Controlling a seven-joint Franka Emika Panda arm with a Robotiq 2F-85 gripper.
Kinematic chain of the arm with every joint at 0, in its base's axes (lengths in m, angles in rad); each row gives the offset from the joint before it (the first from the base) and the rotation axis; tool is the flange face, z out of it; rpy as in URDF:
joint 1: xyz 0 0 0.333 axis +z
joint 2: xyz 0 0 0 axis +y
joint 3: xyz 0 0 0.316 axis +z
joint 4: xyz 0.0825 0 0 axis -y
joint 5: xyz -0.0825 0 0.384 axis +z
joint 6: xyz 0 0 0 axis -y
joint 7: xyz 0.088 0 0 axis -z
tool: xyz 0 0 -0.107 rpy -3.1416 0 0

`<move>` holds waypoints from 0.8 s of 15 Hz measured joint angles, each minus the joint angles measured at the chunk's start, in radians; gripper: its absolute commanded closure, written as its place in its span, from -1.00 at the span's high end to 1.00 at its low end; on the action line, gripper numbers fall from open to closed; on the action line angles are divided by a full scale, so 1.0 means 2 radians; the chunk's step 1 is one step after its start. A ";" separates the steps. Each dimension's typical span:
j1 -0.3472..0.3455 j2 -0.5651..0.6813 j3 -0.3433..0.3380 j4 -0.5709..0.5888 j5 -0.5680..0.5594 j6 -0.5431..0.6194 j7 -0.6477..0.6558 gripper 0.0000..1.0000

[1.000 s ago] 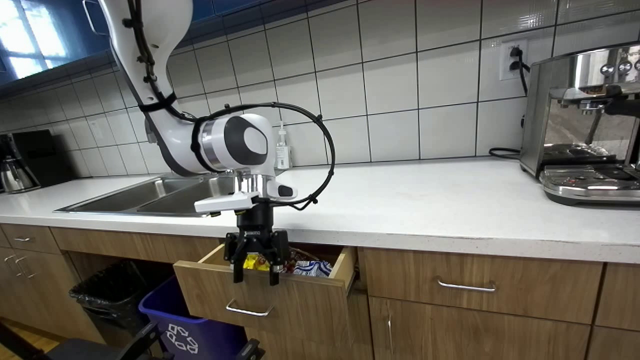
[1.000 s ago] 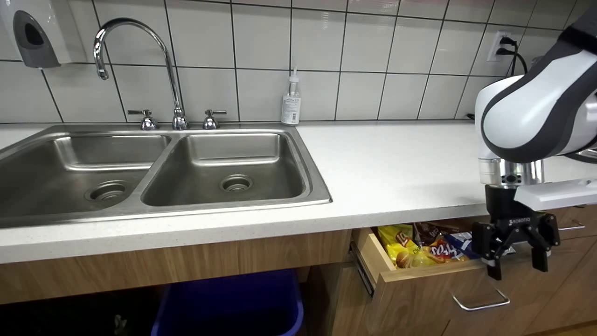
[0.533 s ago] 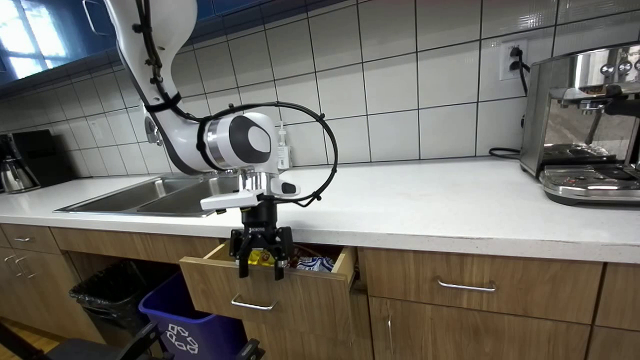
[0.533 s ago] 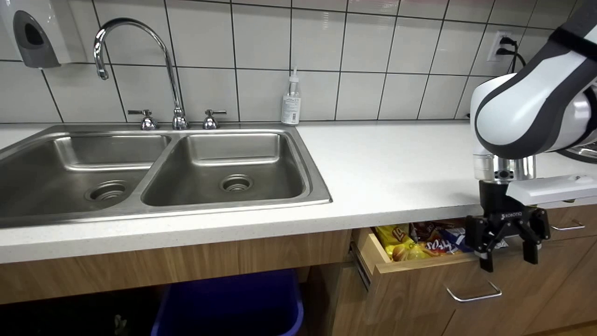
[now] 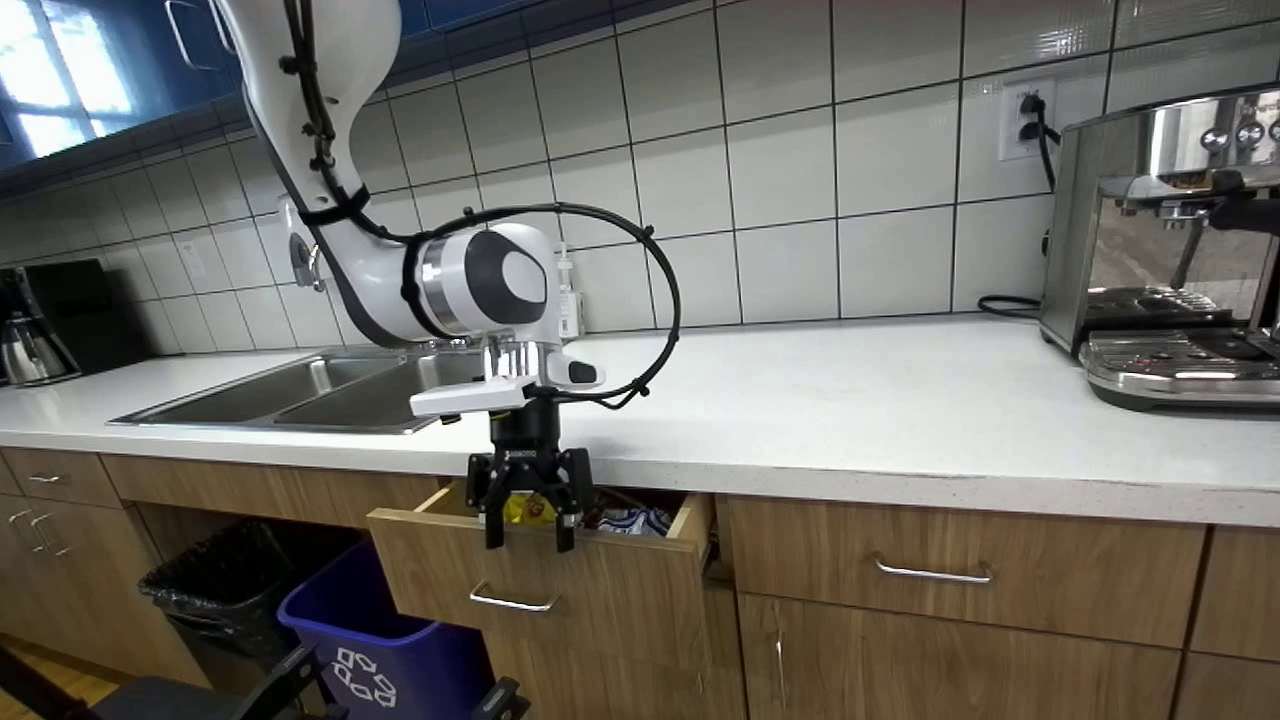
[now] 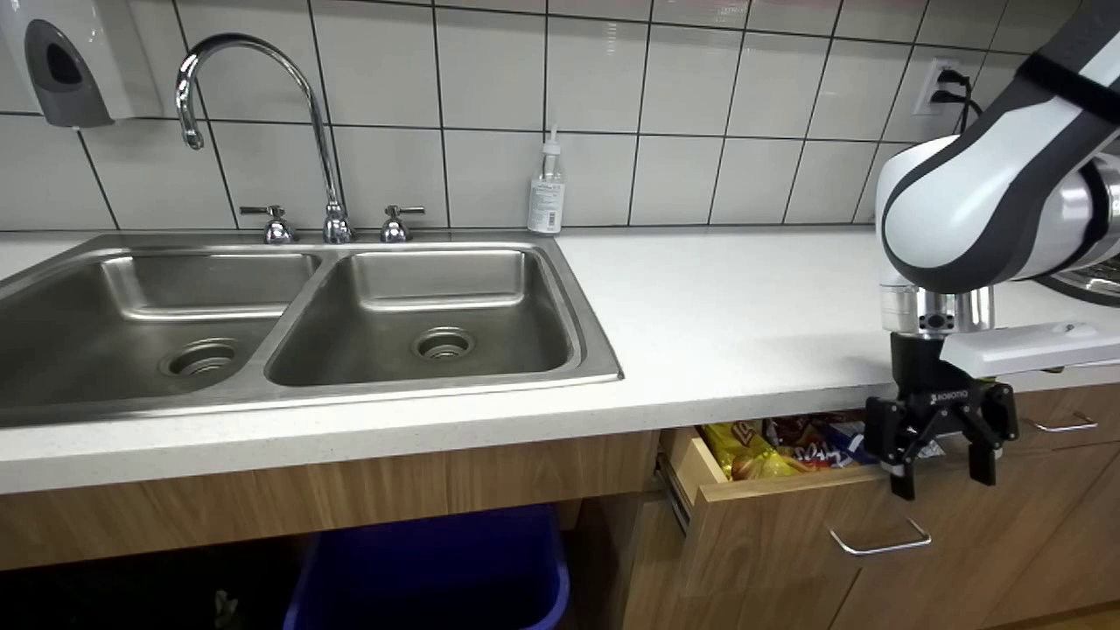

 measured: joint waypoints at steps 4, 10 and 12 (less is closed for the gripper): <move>0.000 0.005 0.000 0.009 0.000 0.000 -0.003 1.00; 0.000 0.014 0.000 0.025 0.000 0.000 -0.008 1.00; 0.000 0.017 0.000 0.031 0.000 0.000 -0.009 1.00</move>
